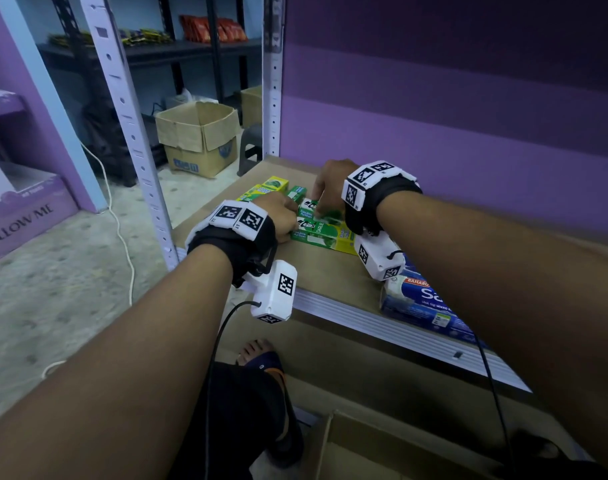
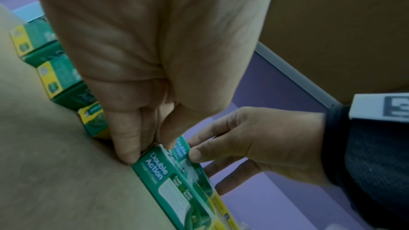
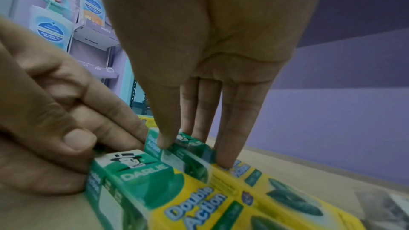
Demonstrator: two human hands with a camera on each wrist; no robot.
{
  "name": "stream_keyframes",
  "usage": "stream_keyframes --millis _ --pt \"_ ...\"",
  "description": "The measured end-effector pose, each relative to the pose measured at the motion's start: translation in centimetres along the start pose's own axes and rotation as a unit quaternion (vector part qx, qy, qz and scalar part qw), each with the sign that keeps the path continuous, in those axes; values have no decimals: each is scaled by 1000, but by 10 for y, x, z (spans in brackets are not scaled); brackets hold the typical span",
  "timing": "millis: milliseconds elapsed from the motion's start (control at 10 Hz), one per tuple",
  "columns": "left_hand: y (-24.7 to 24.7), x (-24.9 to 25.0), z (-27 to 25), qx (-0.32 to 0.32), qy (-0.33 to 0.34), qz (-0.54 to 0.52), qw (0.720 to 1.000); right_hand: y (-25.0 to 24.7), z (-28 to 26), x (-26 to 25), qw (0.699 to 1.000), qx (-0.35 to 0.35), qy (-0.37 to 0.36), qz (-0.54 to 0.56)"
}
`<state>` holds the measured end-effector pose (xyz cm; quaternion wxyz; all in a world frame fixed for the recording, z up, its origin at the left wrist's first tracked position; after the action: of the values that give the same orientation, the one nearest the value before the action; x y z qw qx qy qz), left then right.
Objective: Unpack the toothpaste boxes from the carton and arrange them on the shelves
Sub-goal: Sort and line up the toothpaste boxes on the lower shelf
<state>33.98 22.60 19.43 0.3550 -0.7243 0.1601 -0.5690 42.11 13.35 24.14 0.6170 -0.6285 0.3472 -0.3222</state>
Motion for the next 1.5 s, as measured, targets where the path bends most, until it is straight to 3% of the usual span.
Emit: stream_keyframes --millis 200,400,600,800,1100,1500 --pt "0 3 -6 2 -5 -9 1000 1 -5 19 999 -9 -4 35" --pt "4 3 -9 -3 -14 -54 998 6 -25 52 996 -79 -16 46" --pt "4 15 -12 2 -1 0 1000 22 -43 74 986 -156 -15 62" --pt "5 24 -12 16 19 70 997 21 -38 77 993 -99 -33 51" --pt "12 33 3 26 17 19 999 25 -15 93 999 -46 -14 15" --pt "22 36 9 18 9 79 997 30 -2 109 998 -61 3 33"
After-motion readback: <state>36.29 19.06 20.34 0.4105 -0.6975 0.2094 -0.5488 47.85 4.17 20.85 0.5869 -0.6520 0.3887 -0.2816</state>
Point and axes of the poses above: each hand's wrist, its own z-axis towards the middle knuckle, its own y-axis out of the palm, x = y × z, the point moved 8 cm from there along z, towards the middle knuckle, and after that the axes turned 2 degrees about x, right-handed, at the moved point
